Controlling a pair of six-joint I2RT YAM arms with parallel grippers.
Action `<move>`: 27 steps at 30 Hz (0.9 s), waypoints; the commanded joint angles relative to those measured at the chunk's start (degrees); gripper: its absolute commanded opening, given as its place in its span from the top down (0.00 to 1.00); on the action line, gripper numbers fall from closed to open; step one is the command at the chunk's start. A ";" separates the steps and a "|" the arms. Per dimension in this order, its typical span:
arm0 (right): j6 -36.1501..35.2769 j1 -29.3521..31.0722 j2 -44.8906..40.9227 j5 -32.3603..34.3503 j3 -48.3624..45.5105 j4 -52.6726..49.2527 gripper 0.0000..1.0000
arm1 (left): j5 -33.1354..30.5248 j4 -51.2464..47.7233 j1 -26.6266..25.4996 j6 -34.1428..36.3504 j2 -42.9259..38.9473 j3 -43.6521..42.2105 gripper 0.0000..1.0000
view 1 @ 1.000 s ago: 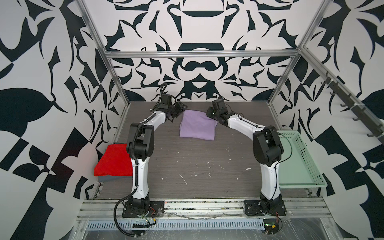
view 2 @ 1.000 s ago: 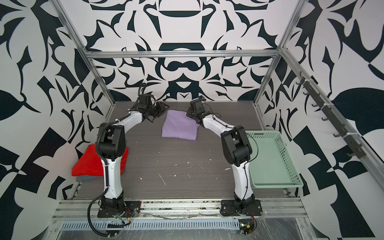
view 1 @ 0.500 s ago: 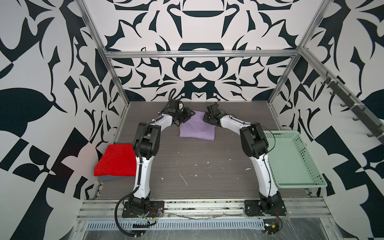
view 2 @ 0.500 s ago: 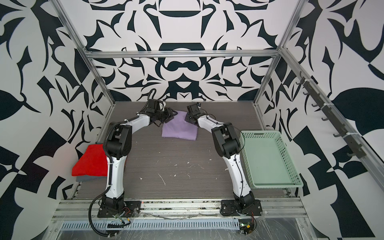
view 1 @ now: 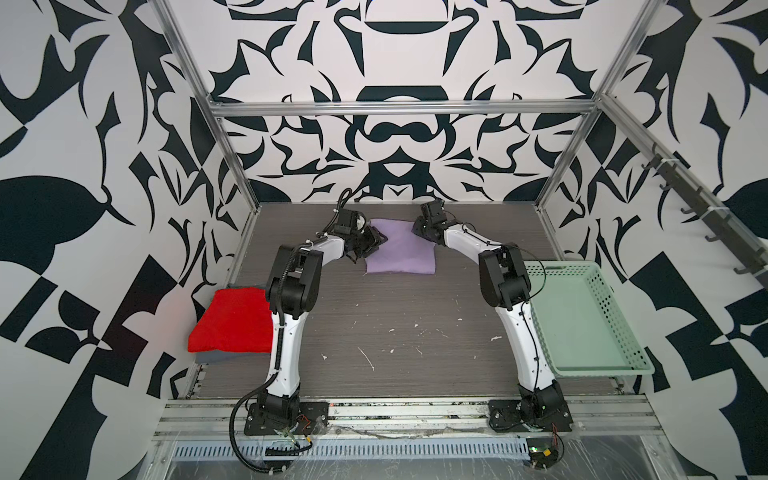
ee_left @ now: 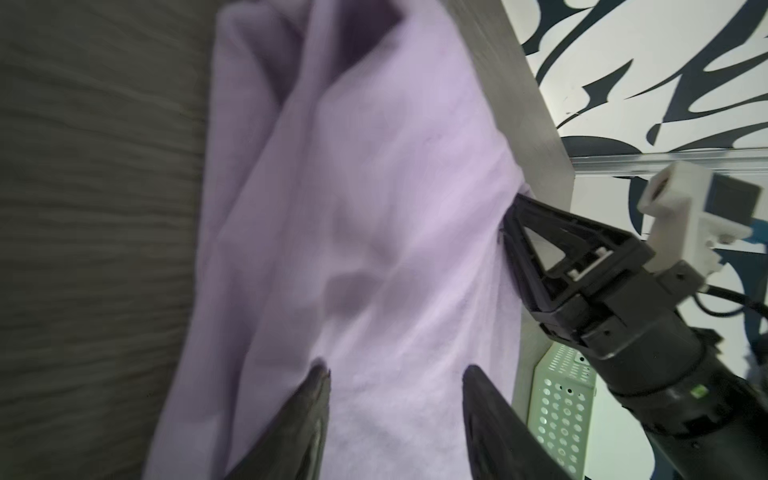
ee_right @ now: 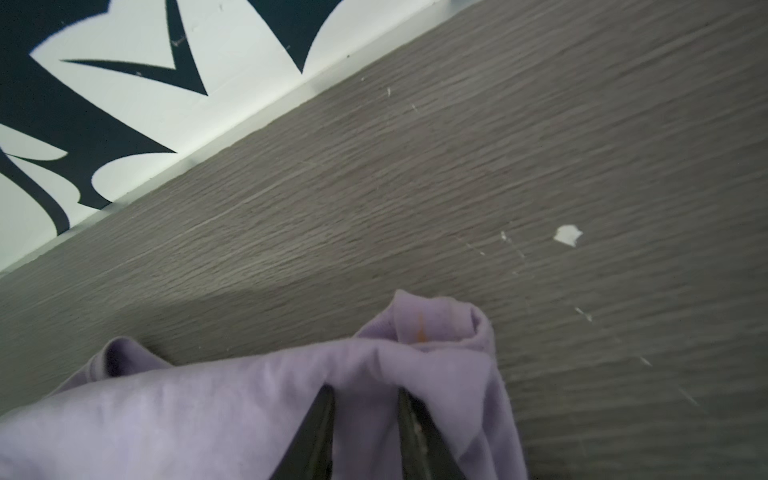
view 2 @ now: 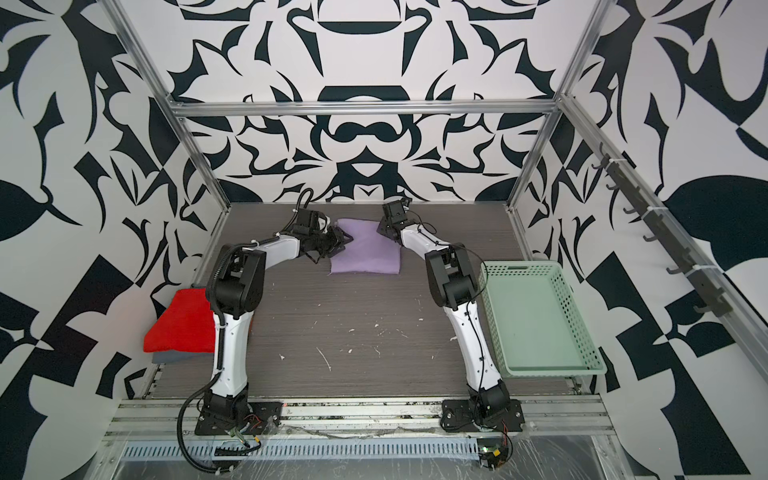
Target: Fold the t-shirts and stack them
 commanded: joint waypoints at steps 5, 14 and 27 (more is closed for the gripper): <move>-0.41 -0.20 -4.63 -0.35 -11.34 -0.77 0.69 | -1.78 2.26 0.27 -1.47 -1.22 -9.66 0.46; -4.50 -0.29 -15.77 -2.32 -31.25 4.17 0.71 | -1.02 9.57 -3.17 -6.07 -8.46 -26.10 0.47; -15.74 0.47 -33.01 -7.99 -36.32 -1.68 0.62 | 0.64 18.53 -7.22 -12.16 -23.56 -34.89 0.46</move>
